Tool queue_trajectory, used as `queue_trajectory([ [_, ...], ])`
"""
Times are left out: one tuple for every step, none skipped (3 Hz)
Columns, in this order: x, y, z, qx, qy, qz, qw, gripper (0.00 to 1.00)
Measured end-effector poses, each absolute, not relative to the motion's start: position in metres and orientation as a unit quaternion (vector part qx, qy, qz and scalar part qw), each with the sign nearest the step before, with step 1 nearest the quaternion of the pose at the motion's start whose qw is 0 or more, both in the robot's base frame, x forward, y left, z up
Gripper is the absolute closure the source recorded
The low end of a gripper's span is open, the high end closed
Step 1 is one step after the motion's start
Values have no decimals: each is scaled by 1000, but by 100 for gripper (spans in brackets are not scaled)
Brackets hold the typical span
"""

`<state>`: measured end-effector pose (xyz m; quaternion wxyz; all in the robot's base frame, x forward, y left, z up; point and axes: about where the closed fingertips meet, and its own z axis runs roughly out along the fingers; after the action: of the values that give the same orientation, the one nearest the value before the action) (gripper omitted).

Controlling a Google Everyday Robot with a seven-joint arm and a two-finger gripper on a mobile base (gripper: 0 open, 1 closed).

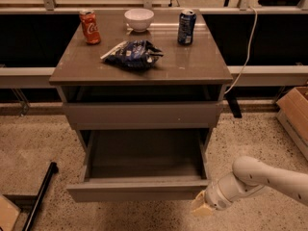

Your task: Close middle drawer

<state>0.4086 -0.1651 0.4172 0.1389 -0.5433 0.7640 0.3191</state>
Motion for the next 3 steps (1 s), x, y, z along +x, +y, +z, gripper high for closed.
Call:
queue_trajectory([
  [409, -165, 417, -543, 764, 319, 139, 100],
  [431, -152, 411, -562, 754, 301, 156, 100],
  [456, -145, 399, -589, 733, 297, 167, 100],
])
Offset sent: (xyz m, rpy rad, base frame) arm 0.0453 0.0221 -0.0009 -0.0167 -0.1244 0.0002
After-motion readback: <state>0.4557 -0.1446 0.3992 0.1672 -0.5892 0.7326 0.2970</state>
